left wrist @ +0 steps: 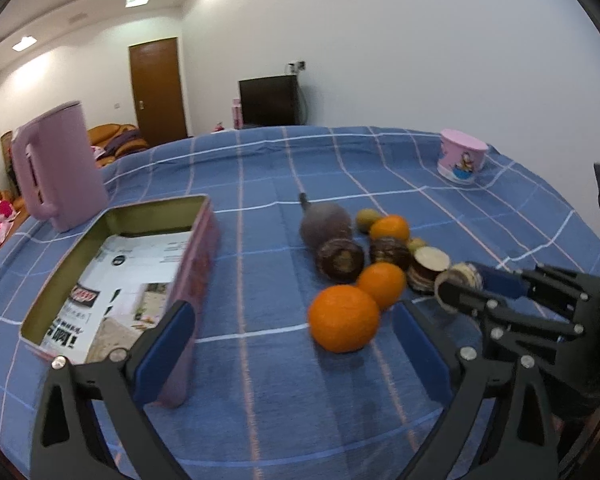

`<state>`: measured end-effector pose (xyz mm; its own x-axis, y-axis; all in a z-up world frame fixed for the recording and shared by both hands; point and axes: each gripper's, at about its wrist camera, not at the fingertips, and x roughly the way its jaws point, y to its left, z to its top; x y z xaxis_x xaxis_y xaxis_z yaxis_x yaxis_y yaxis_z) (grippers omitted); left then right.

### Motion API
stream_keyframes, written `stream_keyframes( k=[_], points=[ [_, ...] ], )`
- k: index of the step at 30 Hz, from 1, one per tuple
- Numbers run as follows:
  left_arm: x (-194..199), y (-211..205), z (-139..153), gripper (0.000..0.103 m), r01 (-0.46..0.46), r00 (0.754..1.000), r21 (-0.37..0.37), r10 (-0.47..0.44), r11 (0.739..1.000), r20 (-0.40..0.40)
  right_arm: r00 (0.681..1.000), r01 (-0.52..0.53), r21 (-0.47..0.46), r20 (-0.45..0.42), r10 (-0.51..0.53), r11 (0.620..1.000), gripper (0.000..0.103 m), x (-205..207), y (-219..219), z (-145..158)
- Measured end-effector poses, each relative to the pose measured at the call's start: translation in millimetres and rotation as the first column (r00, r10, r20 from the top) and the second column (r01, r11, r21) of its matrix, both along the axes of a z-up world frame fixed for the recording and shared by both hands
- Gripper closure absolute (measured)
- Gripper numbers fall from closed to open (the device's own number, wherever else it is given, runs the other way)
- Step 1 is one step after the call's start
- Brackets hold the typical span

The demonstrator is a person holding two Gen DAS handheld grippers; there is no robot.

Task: Organize fruits
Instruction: 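Grasp the large orange with the left tool while the right tool grasps a round slice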

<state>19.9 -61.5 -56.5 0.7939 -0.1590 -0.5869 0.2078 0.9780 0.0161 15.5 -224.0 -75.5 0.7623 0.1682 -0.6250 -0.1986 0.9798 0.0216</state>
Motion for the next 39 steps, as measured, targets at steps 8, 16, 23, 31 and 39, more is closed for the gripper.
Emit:
stream_keyframes(
  k=[8,16,23,31,39],
  points=[
    [17.1,-19.9,-3.6,0.018,0.082,0.994,0.023,-0.08,0.996,-0.071,0.999,0.043,0.053,0.006,-0.043,0.998,0.072,4.2,-22.6,0.7],
    [33.3,-27.7,-16.6,0.025,0.107,0.981,0.024,-0.102,0.994,-0.166,0.999,0.033,0.053,0.013,-0.034,0.998,0.071,3.4,-21.4,0.0],
    [46.0,-24.9,-28.9,0.049,0.122,0.958,-0.015,-0.122,0.992,-0.261,0.999,0.022,0.033,0.028,-0.023,0.999,0.071,0.8,-17.7,-0.4],
    [40.0,-19.3,-25.9,0.054,0.122,0.964,-0.043,-0.128,0.992,-0.231,0.999,0.013,0.018,0.045,-0.014,1.0,0.071,-2.2,-13.9,0.8],
    [30.0,-11.9,-18.0,0.054,0.108,0.98,-0.052,-0.115,0.993,-0.161,0.997,0.007,0.003,0.083,-0.007,1.0,0.071,-8.3,-10.1,3.1]
  ],
)
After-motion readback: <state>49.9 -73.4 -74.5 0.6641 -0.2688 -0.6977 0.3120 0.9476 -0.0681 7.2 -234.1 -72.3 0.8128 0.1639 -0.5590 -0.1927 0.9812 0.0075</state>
